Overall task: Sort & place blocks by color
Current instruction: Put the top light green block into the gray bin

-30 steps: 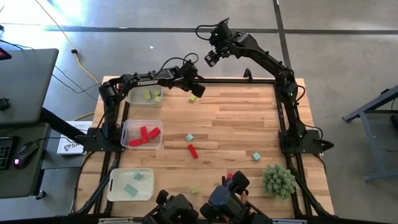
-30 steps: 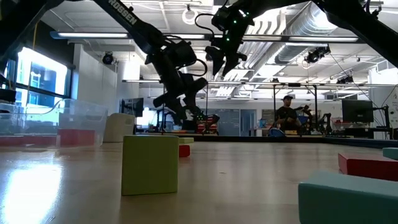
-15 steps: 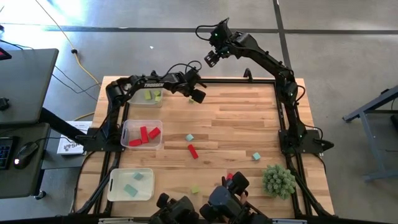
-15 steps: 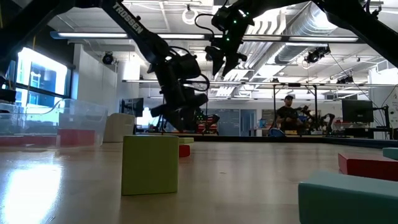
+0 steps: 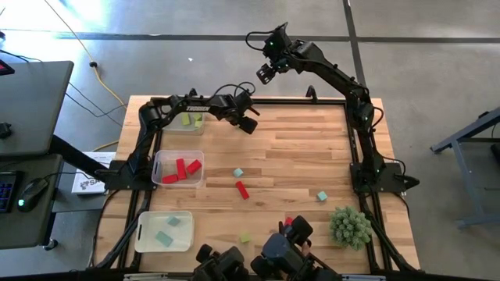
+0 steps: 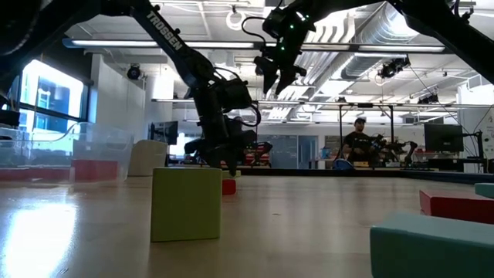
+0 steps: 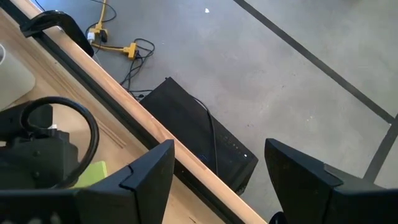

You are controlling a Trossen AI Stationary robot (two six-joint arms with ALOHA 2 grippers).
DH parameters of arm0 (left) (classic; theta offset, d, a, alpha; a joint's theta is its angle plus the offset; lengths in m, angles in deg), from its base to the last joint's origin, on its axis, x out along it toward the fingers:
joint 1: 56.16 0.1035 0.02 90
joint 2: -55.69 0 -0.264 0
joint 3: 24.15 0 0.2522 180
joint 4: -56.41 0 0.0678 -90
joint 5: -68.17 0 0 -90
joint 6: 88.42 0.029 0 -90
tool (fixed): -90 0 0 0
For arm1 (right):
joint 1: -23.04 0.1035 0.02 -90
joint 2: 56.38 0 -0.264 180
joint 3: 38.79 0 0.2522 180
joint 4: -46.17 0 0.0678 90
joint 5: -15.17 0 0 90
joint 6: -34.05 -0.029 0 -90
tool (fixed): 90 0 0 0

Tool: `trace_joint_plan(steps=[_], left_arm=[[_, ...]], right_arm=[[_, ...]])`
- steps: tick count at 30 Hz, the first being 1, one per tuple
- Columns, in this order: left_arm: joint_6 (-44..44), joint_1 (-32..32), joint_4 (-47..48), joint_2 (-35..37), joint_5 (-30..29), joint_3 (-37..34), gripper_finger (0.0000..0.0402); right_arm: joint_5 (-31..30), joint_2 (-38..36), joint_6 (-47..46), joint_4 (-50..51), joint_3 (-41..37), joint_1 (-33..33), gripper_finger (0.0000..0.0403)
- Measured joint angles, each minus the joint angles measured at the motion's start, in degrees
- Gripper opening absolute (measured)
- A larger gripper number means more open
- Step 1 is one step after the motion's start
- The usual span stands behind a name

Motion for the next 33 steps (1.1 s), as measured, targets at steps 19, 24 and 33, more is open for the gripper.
trace_joint_plan(steps=[19,24,33], left_arm=[[9.2,0.4,2.2,1.4,3.0,-0.3,0.0099],[10.7,1.0,6.0,6.4,4.1,-0.4,0.0099],[15.1,1.7,12.3,18.5,0.5,-0.3,0.0099]], right_arm=[[0.0,0.0,0.1,0.0,0.0,0.0,0.0239],[0.0,0.0,0.2,0.0,0.0,0.0,0.0239],[0.0,0.0,0.2,0.1,0.0,0.0,0.0239]])
